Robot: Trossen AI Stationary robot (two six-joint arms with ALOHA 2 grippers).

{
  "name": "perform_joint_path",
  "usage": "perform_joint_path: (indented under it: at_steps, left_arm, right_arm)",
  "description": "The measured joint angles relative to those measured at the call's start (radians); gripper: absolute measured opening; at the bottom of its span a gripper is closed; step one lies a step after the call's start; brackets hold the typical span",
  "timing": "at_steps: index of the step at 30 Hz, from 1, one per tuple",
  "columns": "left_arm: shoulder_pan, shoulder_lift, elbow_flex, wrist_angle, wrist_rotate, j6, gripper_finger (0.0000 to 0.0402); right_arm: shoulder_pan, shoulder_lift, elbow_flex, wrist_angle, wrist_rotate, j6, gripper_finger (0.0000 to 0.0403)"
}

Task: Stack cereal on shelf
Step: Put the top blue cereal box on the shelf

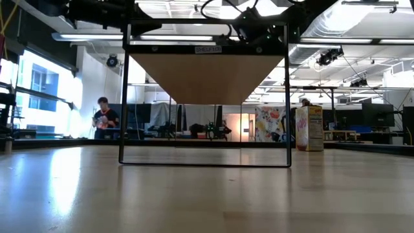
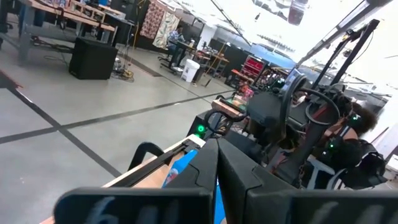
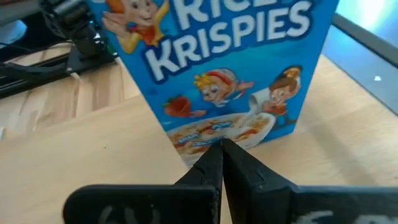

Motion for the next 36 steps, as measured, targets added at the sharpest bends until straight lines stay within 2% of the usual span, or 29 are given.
perform_joint_path:
  at_steps: [9, 36]
  left_arm:
    - [0.0, 0.0, 0.0, 0.006, 0.0, -0.001, 0.0]
    - [0.021, -0.027, 0.001, 0.031, 0.0, 0.035, 0.0]
  right_arm:
    - [-0.001, 0.031, 0.0, 0.089, 0.004, 0.018, 0.0]
    - [-0.001, 0.08, 0.0, 0.133, 0.041, 0.055, 0.0]
